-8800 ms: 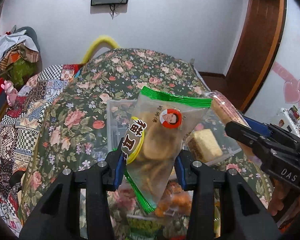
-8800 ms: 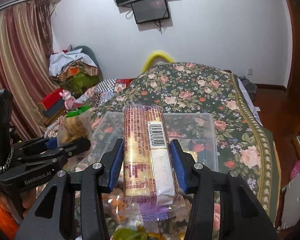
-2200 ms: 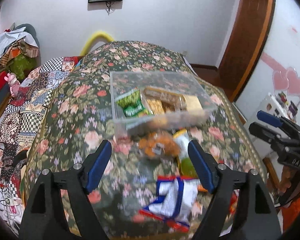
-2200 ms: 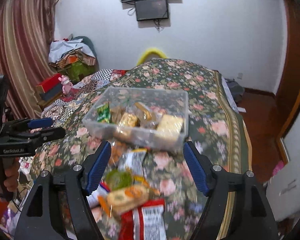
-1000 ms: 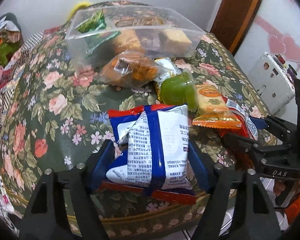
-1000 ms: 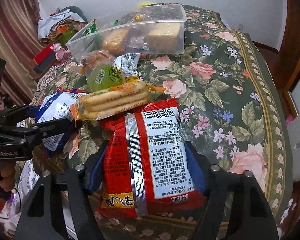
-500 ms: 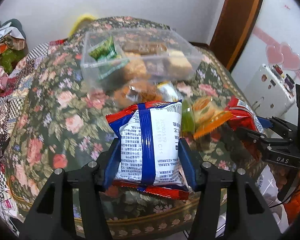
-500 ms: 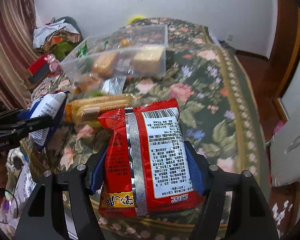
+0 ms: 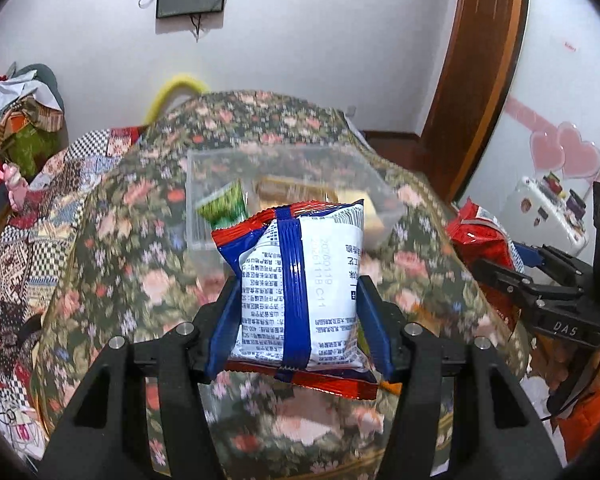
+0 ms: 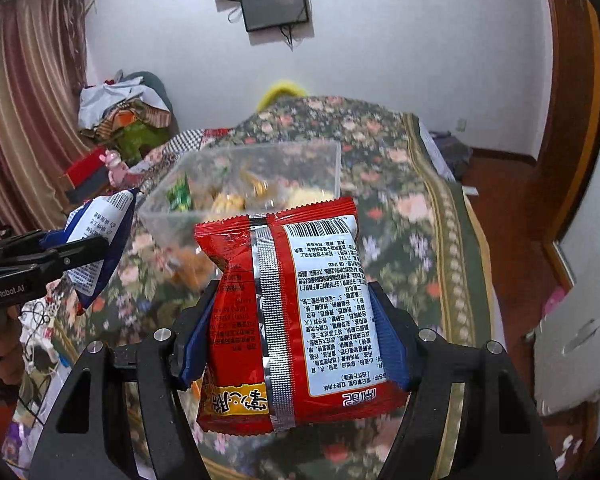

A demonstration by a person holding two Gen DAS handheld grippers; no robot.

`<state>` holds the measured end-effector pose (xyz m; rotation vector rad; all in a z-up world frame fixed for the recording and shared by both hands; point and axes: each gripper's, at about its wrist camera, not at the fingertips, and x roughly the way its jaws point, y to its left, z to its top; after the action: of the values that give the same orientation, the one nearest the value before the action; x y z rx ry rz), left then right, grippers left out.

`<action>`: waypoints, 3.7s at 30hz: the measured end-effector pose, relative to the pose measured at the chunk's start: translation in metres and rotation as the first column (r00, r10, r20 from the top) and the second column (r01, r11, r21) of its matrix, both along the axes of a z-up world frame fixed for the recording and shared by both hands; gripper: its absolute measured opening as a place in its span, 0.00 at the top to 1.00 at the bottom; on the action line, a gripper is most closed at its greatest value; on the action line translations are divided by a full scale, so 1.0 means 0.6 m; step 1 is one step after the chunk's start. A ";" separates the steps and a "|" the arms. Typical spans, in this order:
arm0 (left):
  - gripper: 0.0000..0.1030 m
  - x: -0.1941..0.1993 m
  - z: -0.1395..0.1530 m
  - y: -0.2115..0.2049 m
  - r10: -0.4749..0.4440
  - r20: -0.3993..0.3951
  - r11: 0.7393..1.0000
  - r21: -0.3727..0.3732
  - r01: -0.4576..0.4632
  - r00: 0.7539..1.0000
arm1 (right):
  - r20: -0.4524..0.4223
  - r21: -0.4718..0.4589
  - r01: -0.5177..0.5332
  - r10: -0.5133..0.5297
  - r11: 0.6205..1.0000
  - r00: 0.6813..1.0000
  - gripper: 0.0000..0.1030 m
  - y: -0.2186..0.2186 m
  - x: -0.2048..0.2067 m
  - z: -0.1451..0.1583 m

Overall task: Organize snacks
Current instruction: 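Carry the red chip bag with the right tool while the left tool carries the white-blue bag into the box, then grasp the rice cracker pack with the right tool while the left tool grasps the green jelly cup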

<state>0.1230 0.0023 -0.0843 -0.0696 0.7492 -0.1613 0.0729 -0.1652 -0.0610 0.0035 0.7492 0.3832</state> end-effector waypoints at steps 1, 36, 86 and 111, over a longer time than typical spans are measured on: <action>0.45 0.003 0.005 0.001 0.001 0.007 1.000 -0.003 -0.001 1.000 | 0.009 0.001 -0.002 0.002 1.000 1.000 0.35 0.003 0.006 0.005; 0.45 0.284 -0.032 0.009 0.069 -0.055 0.998 -0.008 -0.069 0.996 | 0.019 -0.026 -0.015 0.016 1.000 1.000 0.35 0.087 0.262 -0.010; 0.32 0.008 -0.076 0.030 0.021 -0.134 1.000 0.013 -0.019 0.991 | -0.217 -0.031 -0.002 -0.005 1.000 0.976 0.26 0.011 -0.026 -0.104; 0.32 0.033 -0.138 -0.069 -0.110 -0.234 0.994 -0.053 0.100 0.966 | -0.248 -0.034 -0.070 0.059 0.997 0.967 0.66 0.026 -0.001 -0.156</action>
<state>0.1429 -0.0390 -0.1670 -0.0889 0.9891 -0.2728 0.0720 -0.1497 -0.1543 -0.0137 1.0062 0.4333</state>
